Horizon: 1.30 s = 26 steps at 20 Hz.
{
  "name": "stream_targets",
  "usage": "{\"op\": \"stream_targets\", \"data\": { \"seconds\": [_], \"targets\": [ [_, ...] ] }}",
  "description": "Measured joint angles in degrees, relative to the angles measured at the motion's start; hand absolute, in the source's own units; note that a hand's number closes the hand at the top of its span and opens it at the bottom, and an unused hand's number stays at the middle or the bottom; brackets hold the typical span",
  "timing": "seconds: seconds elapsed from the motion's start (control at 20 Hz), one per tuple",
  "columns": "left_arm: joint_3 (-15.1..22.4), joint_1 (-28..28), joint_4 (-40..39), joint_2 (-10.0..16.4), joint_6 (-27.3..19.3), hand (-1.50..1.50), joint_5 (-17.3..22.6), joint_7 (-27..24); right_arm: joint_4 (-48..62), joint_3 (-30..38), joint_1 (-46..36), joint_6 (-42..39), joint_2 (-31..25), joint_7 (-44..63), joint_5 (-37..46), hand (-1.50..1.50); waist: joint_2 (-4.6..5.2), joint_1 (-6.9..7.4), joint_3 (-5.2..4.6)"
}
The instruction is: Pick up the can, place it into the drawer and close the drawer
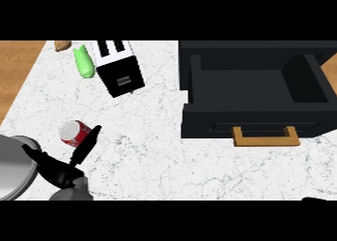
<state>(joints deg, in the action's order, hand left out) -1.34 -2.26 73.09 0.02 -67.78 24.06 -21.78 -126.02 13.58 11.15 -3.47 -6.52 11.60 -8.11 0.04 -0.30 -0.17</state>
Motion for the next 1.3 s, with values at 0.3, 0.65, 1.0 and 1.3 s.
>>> {"op": "stream_targets", "data": {
  "seconds": [0.3, 0.65, 1.0, 1.3],
  "targets": [
    [-5.1, -3.6, -11.6, 0.0, 7.1, -1.5, 13.7, -15.6, -1.3, 1.0, -1.6, 0.0, -0.8, 3.0, -0.7, -1.5, 0.03, -0.11, 0.04],
    [-11.6, -8.6, -24.9, 0.2, 16.2, -1.5, 18.0, -25.7, -1.8, 2.2, -2.9, -0.4, -0.9, 4.6, -0.9, -1.5, 0.01, -0.07, 0.14],
    [-13.2, -16.3, -36.9, 3.1, 23.6, -1.5, 17.5, -26.7, -2.6, 2.7, -2.9, -1.4, -0.7, 4.8, -0.8, -1.5, 0.01, -0.32, 0.16],
    [-14.2, -19.7, -42.9, 4.1, 30.3, 1.5, 17.7, -28.0, -1.4, 2.3, -4.3, -0.9, 0.1, 4.0, 0.5, -1.5, -0.01, -0.27, 0.15]
  ]
}}
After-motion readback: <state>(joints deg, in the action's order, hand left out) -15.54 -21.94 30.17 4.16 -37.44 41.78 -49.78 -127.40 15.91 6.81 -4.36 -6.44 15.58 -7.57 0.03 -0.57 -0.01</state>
